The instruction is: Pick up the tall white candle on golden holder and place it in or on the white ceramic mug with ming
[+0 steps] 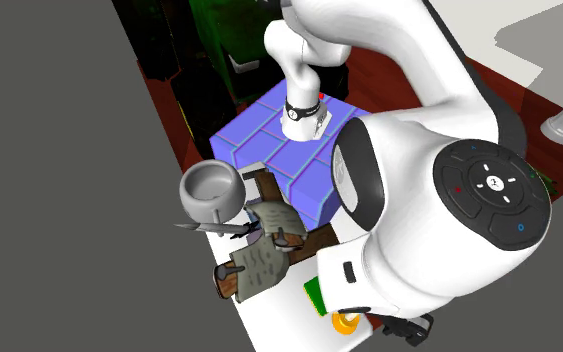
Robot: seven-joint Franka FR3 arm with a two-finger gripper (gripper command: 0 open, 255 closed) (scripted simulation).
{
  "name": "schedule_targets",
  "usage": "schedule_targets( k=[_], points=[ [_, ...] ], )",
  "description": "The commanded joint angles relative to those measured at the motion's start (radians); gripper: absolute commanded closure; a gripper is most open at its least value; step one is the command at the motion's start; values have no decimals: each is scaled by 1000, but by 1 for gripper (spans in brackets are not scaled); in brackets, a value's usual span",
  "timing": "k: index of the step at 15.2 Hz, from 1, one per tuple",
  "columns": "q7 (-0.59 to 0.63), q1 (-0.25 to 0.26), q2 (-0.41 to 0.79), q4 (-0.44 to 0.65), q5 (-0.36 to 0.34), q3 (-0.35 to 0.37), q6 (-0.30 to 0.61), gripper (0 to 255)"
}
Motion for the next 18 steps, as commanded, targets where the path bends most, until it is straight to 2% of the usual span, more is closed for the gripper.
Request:
schedule_targets(
  k=[1,4,11,12,18],
  points=[
    [3,1,10,-12,-5,-3,22,0],
    [7,2,21,-31,-11,-6,51,0],
    [7,2,21,-31,-12,-6,50,0],
    [7,2,21,-31,-12,-6,50,255],
    [7,2,21,-31,-11,-6,50,255]
  ],
)
